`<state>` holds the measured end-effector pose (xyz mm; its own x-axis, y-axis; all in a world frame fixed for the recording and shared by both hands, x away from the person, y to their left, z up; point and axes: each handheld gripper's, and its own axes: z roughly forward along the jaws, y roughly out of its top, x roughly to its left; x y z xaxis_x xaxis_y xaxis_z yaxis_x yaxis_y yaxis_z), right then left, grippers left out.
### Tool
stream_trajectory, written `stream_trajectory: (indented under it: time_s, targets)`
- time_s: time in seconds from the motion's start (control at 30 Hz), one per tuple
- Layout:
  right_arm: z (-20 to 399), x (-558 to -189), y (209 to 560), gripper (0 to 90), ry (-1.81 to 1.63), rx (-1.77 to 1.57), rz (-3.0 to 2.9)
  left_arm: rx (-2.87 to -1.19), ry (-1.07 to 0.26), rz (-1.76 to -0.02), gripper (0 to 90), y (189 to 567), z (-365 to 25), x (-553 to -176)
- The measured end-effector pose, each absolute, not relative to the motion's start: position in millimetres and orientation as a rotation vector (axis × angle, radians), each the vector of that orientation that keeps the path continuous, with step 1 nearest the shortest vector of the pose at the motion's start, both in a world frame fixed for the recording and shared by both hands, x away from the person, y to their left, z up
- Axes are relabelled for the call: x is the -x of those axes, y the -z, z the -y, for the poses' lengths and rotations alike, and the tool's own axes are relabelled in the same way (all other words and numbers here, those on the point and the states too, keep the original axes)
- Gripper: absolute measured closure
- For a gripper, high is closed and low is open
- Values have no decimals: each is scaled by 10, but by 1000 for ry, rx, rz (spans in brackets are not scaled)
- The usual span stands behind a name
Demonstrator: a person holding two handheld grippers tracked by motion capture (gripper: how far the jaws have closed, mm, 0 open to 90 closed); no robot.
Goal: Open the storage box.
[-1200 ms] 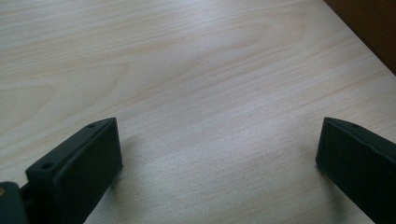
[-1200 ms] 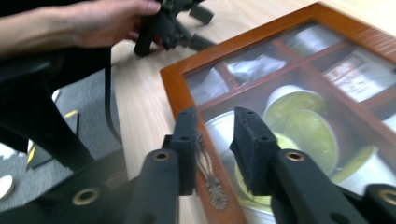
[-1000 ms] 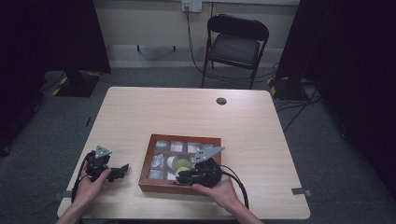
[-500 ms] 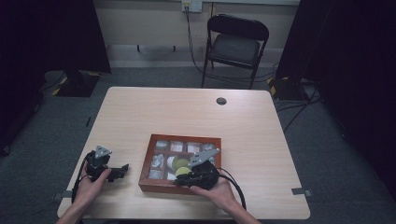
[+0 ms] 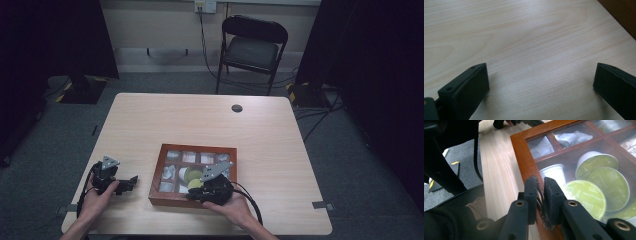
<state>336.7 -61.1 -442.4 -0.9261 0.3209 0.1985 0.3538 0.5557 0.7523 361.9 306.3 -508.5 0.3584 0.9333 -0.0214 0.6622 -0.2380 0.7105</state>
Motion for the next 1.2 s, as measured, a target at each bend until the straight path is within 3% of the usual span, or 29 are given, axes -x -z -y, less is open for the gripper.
stream_trajectory:
  time_s: [1.2]
  targets:
    - [682, -3390, 4166, 814, 1416, 644, 2694, -1990, -549, -1381, 0, 5085, -3063, -3619]
